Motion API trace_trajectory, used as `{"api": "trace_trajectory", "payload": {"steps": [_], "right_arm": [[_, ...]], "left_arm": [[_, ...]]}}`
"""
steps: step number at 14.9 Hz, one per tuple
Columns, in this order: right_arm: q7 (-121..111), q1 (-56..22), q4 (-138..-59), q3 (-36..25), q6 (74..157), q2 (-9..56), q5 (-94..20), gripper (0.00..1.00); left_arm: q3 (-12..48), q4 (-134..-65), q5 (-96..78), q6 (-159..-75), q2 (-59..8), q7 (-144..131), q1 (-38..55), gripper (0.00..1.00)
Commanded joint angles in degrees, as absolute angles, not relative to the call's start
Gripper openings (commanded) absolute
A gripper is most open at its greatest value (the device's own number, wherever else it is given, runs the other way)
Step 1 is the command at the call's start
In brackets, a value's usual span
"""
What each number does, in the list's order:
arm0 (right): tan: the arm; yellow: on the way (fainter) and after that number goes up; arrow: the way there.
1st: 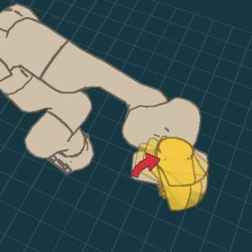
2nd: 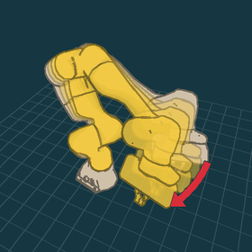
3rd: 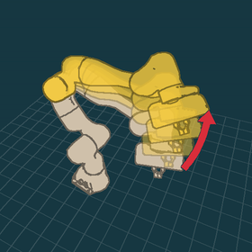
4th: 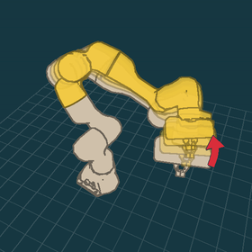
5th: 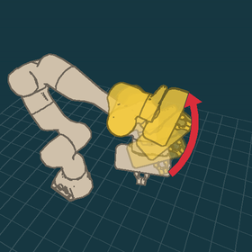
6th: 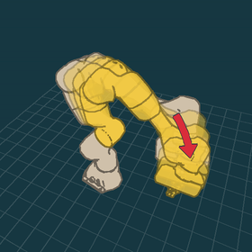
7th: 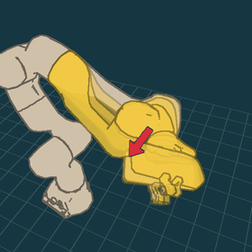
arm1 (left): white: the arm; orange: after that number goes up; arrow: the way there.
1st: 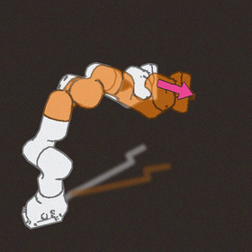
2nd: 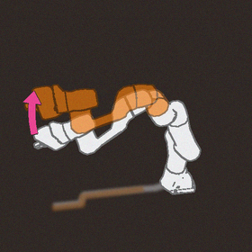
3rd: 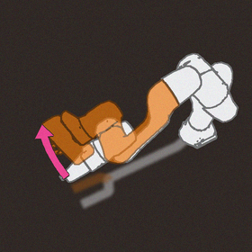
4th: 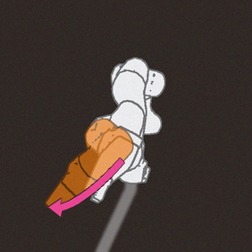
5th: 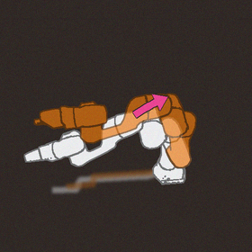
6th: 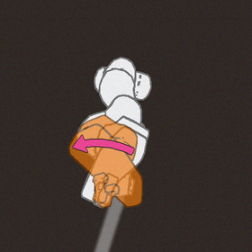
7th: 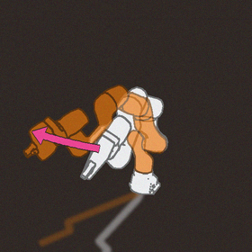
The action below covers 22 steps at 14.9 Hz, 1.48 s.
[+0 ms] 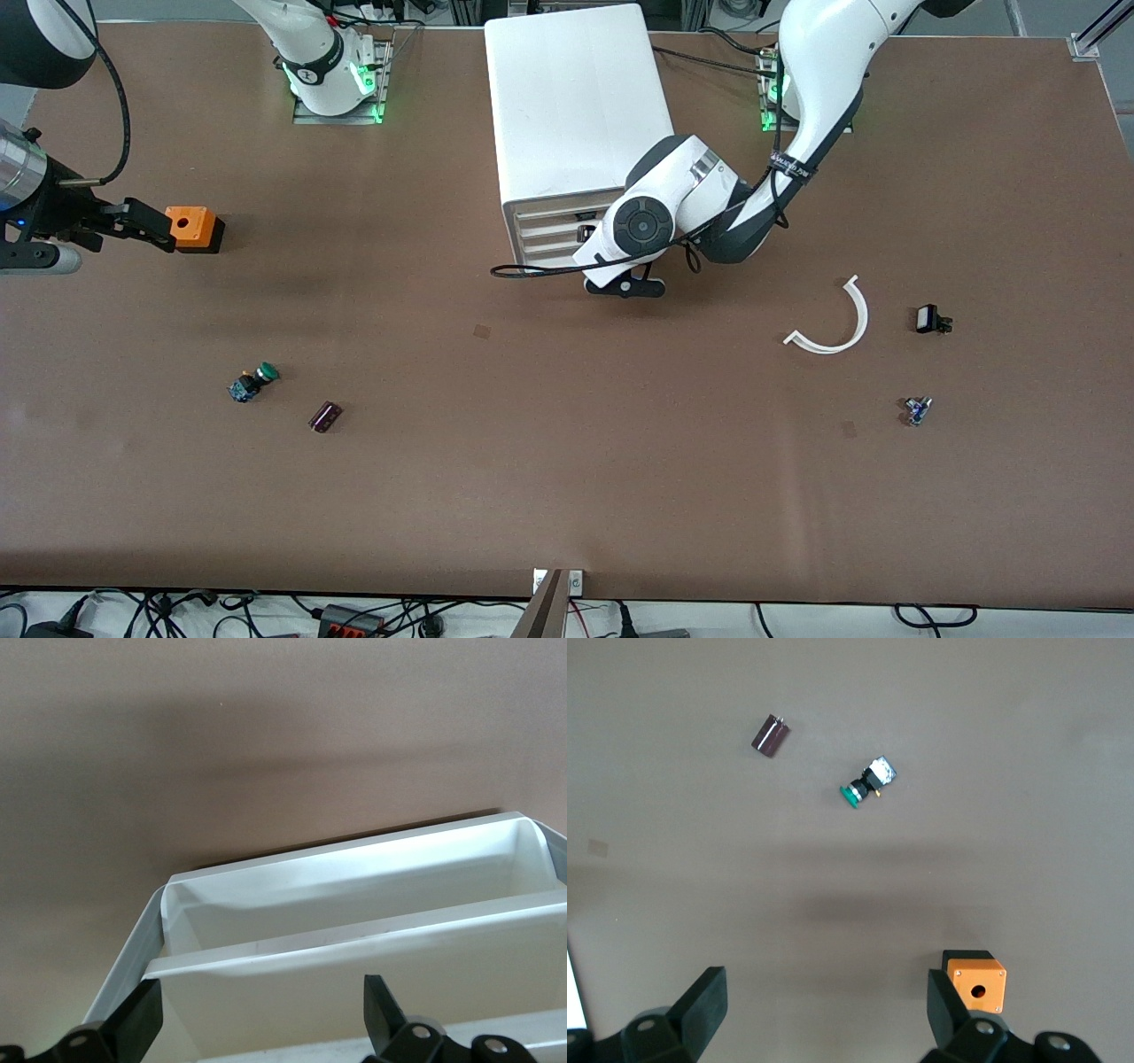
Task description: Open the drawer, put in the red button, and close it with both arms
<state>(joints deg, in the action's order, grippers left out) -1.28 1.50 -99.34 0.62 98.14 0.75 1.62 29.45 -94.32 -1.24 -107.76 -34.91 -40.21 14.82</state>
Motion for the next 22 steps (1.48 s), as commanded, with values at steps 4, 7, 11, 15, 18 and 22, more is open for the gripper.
{"api": "trace_trajectory", "payload": {"steps": [4, 7, 11, 15, 18, 22], "right_arm": [[-2.02, 2.29, -100.64, 1.23, 98.44, -0.79, 2.55, 1.0], [-2.02, 2.2, -100.55, 1.23, 98.53, -0.97, 2.55, 1.0], [-2.72, 2.2, -100.63, 1.23, 98.09, -1.32, 2.72, 1.0], [-2.64, 2.37, -99.5, 1.23, 97.91, -1.06, 2.55, 1.0], [-2.72, 2.37, -99.49, 1.23, 97.65, -1.14, 2.55, 1.0], [-2.64, 2.11, -99.49, 1.32, 96.95, -1.32, 2.29, 1.0]], "left_arm": [[28.83, -92.48, 0.69, -105.82, -32.78, -40.08, 12.84, 1.0], [28.74, -86.59, 9.03, -102.66, -33.22, -39.9, 9.94, 1.0], [28.65, -81.57, 15.29, -97.05, -33.31, -32.71, 5.28, 1.0], [28.75, -77.01, 15.29, -89.23, -31.03, -28.05, -0.79, 1.0], [28.3, -69.71, 14.41, -79.65, -29.46, -21.57, -3.25, 1.0], [17.62, -74.08, 7.95, -79.54, -18.22, -7.15, -3.61, 1.0]]}}
